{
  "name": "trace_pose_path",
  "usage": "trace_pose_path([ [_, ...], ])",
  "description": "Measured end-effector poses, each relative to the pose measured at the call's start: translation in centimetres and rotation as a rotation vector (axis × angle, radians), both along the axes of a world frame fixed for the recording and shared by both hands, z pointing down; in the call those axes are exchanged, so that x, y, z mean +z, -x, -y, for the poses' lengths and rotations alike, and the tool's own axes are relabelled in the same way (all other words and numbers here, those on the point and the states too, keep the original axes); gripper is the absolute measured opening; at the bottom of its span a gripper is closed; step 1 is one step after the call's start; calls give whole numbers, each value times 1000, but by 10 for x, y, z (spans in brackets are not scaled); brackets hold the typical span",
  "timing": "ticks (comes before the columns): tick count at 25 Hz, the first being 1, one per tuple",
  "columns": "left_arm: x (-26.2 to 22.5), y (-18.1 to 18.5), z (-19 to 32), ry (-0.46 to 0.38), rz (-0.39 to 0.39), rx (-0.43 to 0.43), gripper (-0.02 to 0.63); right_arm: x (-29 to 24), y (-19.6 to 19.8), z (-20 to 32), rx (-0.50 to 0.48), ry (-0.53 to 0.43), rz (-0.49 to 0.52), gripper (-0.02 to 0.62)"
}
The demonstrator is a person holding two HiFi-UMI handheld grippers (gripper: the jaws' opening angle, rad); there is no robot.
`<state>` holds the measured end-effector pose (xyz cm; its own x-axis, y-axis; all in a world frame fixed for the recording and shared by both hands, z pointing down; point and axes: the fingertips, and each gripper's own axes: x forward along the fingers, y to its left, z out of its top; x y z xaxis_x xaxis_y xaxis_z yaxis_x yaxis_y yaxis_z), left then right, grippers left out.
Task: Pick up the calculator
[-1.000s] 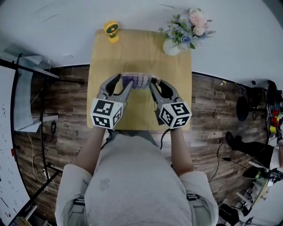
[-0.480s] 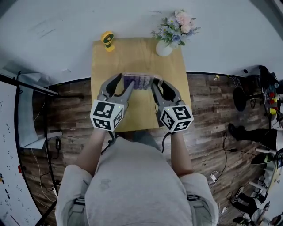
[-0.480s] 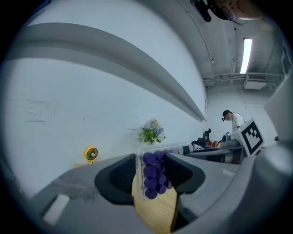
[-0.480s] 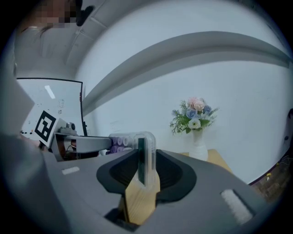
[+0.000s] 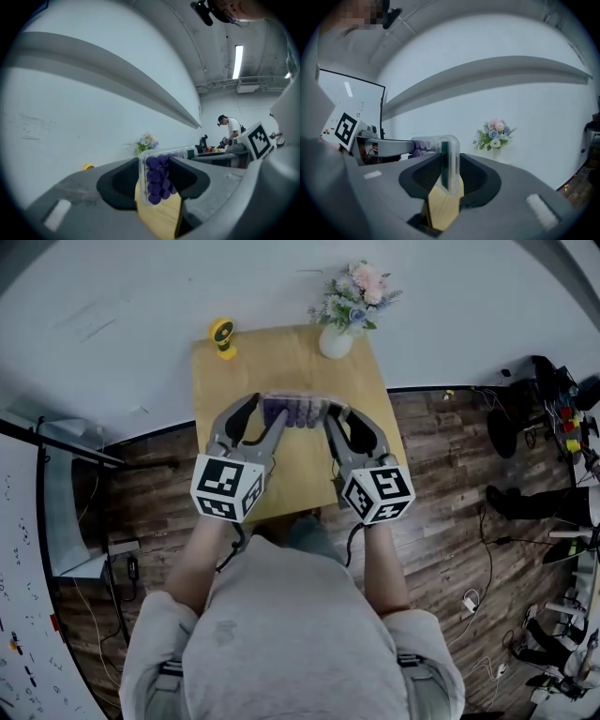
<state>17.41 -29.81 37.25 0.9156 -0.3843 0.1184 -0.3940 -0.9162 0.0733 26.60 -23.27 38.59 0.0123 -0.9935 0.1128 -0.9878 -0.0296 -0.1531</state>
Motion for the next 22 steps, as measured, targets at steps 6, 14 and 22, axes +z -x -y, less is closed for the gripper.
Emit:
trace_pose_path([
  [6,-17,7,-17,-25,-37,43,204,-19,10,-22,60,-41,-46,121],
  [14,-36,20,-38,-58,-76,87,204,-37,27,-47,116,-84,-82,121],
  [22,-52,31,-51,-93,-101,107,204,-53,40,-63,152,-128,-111,121],
])
